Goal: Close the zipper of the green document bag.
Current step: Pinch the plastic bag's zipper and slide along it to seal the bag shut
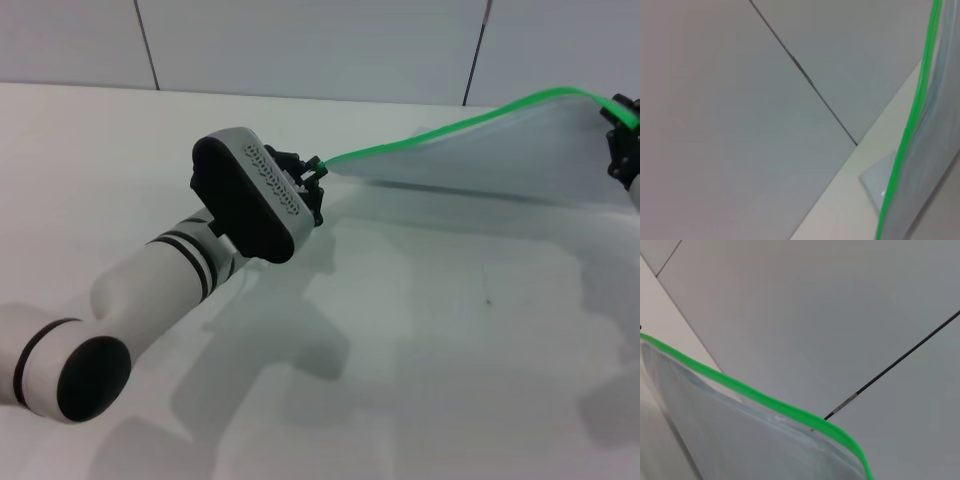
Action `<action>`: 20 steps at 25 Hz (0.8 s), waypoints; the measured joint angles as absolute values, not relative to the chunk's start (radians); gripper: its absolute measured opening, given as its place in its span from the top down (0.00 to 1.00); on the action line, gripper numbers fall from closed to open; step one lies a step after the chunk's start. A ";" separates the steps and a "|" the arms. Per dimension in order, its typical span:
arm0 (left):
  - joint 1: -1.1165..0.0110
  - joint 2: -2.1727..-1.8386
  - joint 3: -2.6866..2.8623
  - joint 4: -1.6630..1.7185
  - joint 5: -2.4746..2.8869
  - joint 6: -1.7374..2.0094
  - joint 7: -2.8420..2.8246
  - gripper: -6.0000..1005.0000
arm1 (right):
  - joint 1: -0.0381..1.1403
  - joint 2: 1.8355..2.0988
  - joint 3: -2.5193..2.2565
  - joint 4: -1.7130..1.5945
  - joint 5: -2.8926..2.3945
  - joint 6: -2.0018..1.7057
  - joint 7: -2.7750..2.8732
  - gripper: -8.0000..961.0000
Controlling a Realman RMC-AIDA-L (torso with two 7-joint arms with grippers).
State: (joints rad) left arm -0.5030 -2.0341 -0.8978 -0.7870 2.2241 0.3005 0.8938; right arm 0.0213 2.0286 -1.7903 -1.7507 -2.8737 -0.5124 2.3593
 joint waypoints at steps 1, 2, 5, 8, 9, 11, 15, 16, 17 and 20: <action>-0.504 -2.034 -0.898 -0.788 2.224 0.300 0.893 0.92 | 0.022 2.028 -1.793 -1.749 -2.874 -0.510 2.359 0.94; -0.505 -2.034 -0.898 -0.791 2.223 0.300 0.891 0.92 | 0.022 2.028 -1.795 -1.747 -2.874 -0.505 2.359 0.94; -0.508 -2.034 -0.902 -0.800 2.218 0.300 0.889 0.92 | 0.020 2.030 -1.794 -1.739 -2.874 -0.469 2.371 0.94; -0.513 -2.035 -0.920 -0.809 2.191 0.301 0.889 0.92 | 0.018 2.032 -1.780 -1.731 -2.874 -0.445 2.427 0.94; -0.514 -2.035 -0.921 -0.814 2.183 0.301 0.889 0.92 | 0.016 2.032 -1.771 -1.727 -2.873 -0.432 2.457 0.94; -0.516 -2.034 -0.923 -0.823 2.162 0.310 0.888 0.92 | 0.008 2.033 -1.758 -1.717 -2.872 -0.396 2.495 0.87; -0.515 -2.035 -0.923 -0.827 2.092 0.383 0.886 0.84 | -0.061 2.035 -1.757 -1.698 -2.858 -0.184 2.603 0.71; -0.510 -2.036 -0.921 -0.832 2.063 0.413 0.883 0.82 | -0.080 2.036 -1.761 -1.686 -2.849 -0.112 2.625 0.66; -0.504 -2.036 -0.919 -0.841 2.038 0.436 0.878 0.79 | -0.096 2.036 -1.771 -1.664 -2.827 -0.031 2.637 0.61; -0.478 -2.032 -0.917 -0.887 1.976 0.510 0.837 0.69 | -0.110 2.033 -1.807 -1.583 -2.747 0.151 2.639 0.50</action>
State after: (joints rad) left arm -0.4777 -2.0322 -0.9166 -0.8869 1.9755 0.5095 0.8370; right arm -0.1099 2.0328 -1.8075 -1.5829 -2.7471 0.1514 2.6392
